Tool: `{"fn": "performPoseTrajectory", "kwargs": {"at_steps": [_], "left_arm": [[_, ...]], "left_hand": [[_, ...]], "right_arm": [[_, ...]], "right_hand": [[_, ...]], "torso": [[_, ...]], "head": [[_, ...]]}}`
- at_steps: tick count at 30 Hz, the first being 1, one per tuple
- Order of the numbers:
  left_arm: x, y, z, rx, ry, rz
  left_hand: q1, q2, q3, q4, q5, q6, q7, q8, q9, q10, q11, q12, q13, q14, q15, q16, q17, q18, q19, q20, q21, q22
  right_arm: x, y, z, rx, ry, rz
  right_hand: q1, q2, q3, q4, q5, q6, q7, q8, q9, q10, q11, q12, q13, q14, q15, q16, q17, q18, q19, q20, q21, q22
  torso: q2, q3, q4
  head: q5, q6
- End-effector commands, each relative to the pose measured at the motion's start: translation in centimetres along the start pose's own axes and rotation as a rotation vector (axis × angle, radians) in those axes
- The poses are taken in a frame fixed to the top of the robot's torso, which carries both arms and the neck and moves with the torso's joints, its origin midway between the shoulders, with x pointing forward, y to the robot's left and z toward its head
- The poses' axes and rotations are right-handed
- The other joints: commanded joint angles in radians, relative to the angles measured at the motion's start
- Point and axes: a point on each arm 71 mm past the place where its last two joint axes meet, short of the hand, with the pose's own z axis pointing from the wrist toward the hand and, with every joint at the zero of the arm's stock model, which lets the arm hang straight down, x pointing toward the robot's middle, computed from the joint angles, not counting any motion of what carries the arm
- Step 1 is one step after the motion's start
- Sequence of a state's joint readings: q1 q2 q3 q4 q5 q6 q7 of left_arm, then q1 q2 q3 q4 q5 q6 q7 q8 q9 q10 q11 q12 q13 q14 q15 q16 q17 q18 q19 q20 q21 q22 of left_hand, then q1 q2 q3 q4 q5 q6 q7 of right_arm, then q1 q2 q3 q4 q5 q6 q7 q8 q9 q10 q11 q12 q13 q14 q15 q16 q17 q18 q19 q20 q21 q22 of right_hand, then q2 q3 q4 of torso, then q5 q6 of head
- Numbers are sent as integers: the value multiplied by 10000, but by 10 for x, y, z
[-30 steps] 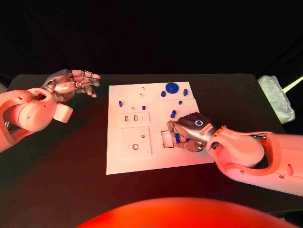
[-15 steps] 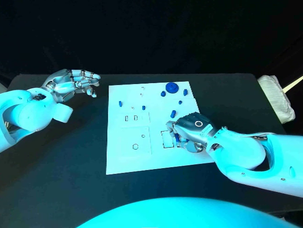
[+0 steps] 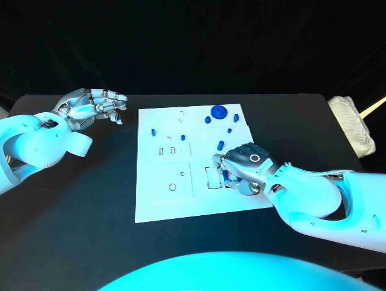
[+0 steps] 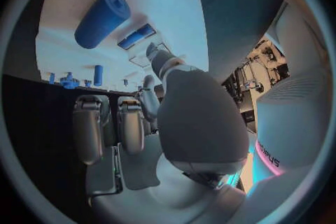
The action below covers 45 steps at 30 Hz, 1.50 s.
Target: Assemble the parts on the task board
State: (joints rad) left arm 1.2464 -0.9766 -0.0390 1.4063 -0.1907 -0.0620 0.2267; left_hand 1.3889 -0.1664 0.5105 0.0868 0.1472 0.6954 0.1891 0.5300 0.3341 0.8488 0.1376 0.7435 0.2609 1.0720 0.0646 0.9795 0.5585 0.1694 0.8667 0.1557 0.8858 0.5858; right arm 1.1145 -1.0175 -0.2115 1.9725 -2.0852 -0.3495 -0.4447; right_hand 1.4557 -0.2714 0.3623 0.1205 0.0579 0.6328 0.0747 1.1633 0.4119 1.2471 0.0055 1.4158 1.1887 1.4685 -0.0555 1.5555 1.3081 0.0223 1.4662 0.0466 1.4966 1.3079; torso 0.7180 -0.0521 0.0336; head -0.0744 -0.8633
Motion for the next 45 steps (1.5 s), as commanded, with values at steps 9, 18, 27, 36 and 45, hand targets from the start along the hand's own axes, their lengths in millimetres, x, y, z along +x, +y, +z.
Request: {"fn": "performPoseTrajectory", "kwargs": {"at_steps": [9, 18, 27, 36, 45], "left_arm": [[2, -1, 0, 98, 155, -24], [2, -1, 0, 94, 155, -24], [2, -1, 0, 86, 152, -23], [1, -1, 0, 80, 143, -21], [1, -1, 0, 78, 131, -18]], "left_hand": [[-70, -21, -29, -34, -30, -65, 297, 60, -11, -40, 4, 60, -10, -43, -7, 69, -11, 136, -3, 70, -34, -3], [-70, -21, -29, -34, -30, -65, 297, 60, -11, -40, 4, 60, -10, -43, -7, 69, -11, 136, -3, 70, -34, -3], [-70, -21, -29, -34, -30, -65, 297, 60, -11, -40, 4, 60, -10, -43, -7, 69, -11, 136, -3, 70, -34, -3], [-70, -21, -29, -34, -30, -65, 297, 60, -11, -40, 4, 60, -10, -43, -7, 69, -11, 136, -3, 70, -34, -3], [-70, -21, -29, -34, -30, -65, 297, 60, -11, -40, 4, 60, -10, -43, -7, 69, -11, 136, -3, 70, -34, -3]], "right_arm": [[7, -3, 0, 13, 770, -426], [7, -5, 1, 135, 733, -445], [8, -6, 2, 147, 753, -421], [9, -5, 3, 128, 780, -410], [9, -4, 4, 73, 772, -391]], "right_hand": [[-104, -202, -45, 12, -98, 4, 2, 42, 42, -11, -5, -40, -43, 972, -47, -20, 2458, -74, 860, -24, -66, 2430], [-132, -178, -63, 31, -98, 4, -2, 64, 55, 8, -9, -30, -23, 971, -51, -24, 2455, -78, 865, -27, -45, 2435], [-179, -169, -93, 63, -98, 5, -8, 88, 68, 15, -14, -26, -17, 970, -56, -28, 2451, -78, 865, -31, -43, 2436], [-203, -176, -120, 77, -98, 1, -12, 101, 76, 15, -17, -26, -18, 969, -58, -28, 2451, -77, 863, -33, -50, 2434], [-256, -185, -189, 108, -99, -12, -21, 128, 93, 31, -24, -18, -2, 971, -65, -23, 2456, -76, 862, -39, -54, 2433]], "torso": [[4, 5, 3], [10, 9, 1], [7, 3, 4], [3, 3, 0], [3, 6, -2]], "head": [[-3, -5], [18, -19], [26, -34], [39, -40], [53, -51]]}}
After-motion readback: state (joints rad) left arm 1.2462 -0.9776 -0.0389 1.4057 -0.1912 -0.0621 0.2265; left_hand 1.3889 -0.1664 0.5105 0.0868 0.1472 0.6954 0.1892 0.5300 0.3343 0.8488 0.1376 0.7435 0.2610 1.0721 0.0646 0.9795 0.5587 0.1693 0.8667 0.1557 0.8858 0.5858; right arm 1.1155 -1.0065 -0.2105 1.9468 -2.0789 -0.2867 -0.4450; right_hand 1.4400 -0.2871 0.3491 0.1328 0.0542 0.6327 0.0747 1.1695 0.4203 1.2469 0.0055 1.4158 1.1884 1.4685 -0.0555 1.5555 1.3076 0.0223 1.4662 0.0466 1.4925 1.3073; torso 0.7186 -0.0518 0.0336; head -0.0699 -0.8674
